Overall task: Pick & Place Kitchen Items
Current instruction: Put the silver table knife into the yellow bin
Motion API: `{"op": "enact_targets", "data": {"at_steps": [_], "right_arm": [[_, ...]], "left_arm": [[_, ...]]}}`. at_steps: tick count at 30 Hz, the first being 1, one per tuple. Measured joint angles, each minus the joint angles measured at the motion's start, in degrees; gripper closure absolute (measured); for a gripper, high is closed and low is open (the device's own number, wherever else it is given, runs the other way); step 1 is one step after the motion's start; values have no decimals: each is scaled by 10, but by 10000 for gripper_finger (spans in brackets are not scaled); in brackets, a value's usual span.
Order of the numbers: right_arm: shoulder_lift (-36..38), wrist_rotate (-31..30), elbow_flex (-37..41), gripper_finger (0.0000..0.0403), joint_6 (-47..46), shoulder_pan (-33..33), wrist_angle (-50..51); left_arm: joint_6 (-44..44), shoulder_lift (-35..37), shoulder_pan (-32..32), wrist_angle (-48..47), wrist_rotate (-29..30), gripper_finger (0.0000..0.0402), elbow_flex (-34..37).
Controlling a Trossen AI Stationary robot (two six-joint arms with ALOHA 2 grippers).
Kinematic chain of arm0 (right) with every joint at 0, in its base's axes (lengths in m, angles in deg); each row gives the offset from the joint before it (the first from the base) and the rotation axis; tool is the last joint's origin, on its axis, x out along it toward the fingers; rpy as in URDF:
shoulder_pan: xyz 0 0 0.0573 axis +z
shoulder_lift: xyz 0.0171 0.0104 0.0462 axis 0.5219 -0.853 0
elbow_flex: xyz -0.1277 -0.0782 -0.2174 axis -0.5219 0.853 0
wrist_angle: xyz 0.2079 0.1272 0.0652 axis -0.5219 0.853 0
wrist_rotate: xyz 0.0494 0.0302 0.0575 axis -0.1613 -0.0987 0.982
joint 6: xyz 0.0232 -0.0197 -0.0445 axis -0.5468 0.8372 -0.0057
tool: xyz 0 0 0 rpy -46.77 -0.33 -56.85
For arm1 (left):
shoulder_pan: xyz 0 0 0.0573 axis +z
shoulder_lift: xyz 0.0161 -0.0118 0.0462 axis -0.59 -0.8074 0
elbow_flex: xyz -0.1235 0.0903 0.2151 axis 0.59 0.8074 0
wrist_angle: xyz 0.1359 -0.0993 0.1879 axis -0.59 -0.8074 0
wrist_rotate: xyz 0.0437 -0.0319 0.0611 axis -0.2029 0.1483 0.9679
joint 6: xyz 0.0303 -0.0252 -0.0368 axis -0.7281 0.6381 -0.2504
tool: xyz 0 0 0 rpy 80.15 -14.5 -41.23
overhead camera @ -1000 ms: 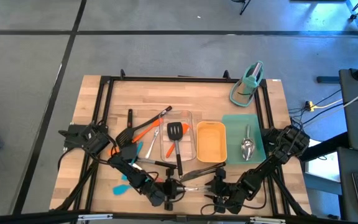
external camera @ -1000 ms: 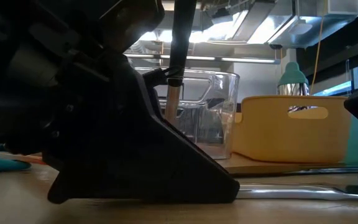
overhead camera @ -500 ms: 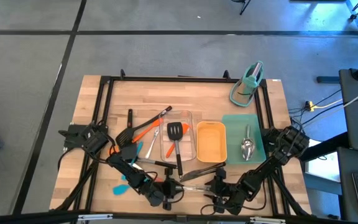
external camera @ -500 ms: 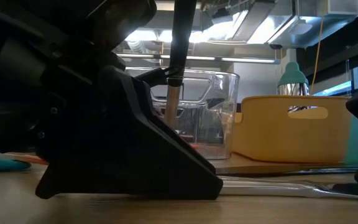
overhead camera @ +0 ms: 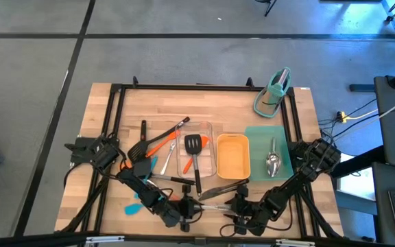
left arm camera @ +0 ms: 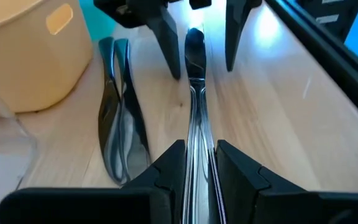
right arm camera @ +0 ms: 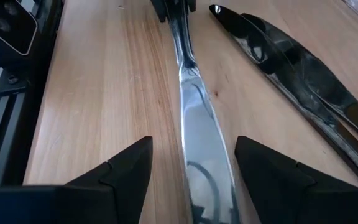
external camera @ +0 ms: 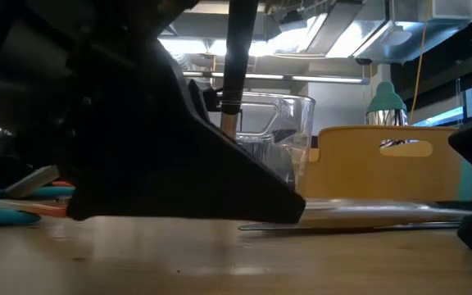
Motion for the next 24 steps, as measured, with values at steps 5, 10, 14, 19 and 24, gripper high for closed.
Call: {"op": "enact_targets", "data": {"at_steps": [5, 10, 14, 19, 24], "right_arm": [[0, 1, 0, 165, -2, -1, 0], [0, -2, 2, 187, -18, -2, -6], [-1, 0, 3, 235, -39, -7, -25], [-1, 29, 3, 305, -66, -15, -35], [-1, 63, 3, 351, -70, -23, -48]], "left_arm": [[-1, 0, 0, 4, 0, 330, 0], [-1, 0, 0, -4, 0, 330, -1], [-1, 1, 0, -16, 1, 330, -1], [-15, 2, 1, -35, 4, 330, -1], [-21, 3, 2, -30, 20, 351, -3]]}}
